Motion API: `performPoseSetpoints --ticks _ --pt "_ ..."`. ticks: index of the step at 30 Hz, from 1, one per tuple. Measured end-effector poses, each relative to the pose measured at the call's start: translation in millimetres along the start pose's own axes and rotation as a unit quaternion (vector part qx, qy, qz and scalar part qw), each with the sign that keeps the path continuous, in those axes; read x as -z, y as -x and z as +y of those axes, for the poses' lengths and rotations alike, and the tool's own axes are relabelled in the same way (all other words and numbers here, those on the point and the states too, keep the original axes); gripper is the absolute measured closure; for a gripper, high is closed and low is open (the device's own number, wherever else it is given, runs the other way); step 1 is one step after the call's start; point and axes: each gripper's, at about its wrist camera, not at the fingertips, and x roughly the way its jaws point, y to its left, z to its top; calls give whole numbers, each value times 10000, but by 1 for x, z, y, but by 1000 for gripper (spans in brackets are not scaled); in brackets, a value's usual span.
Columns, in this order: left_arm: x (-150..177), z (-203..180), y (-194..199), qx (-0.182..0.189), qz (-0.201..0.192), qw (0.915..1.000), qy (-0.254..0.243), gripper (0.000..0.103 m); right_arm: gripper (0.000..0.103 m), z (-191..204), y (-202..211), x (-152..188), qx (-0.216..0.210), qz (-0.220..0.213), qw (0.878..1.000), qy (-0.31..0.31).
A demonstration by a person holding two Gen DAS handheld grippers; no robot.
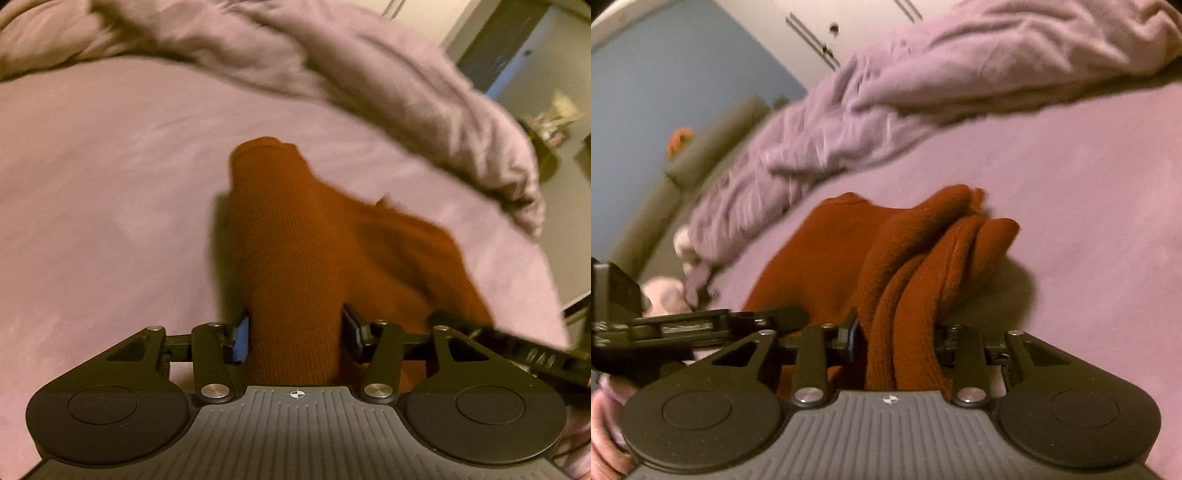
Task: Fold small clothes
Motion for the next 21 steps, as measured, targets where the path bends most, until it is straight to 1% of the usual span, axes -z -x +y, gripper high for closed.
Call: performPoseSetpoints --ticks 1,2,3,5,7,9,11,13,15,17,19,21 --pt "8 10 7 -127 -98 9999 5 42 59 3 -3 7 211 89 9997 33" --pt "15 16 17 -113 -269 9996 -3 37 50 6 -3 14 512 74 9986 50" --pt "21 20 27 -148 -440 9989 -5 32 48 8 3 21 725 -10 9973 93" --pt "34 23 44 -398 -731 9965 -77 34 48 10 21 34 948 -255 9952 -36" --pt "49 21 54 -566 -865 9945 -182 34 48 15 44 45 1089 -530 9926 -100" --pt "68 19 59 -573 -883 9943 -169 34 48 21 64 56 1077 -709 9916 -78" --pt "81 13 63 -578 -927 9938 -199 34 48 27 78 68 1010 -773 9918 -146" --pt "92 11 69 -654 -956 9931 -181 34 48 34 84 79 835 -699 9939 -154" --pt "101 6 68 -645 -903 9934 -305 34 48 39 79 87 798 -555 9951 -157" --pt "104 1 63 -741 -840 9929 -395 34 48 46 74 90 759 -482 9959 -101" --pt "105 -5 58 -802 -680 9933 -481 33 48 52 66 91 705 -448 9965 -27" --pt "106 -11 54 -848 -630 9926 -590 33 49 56 58 90 844 -439 9954 57"
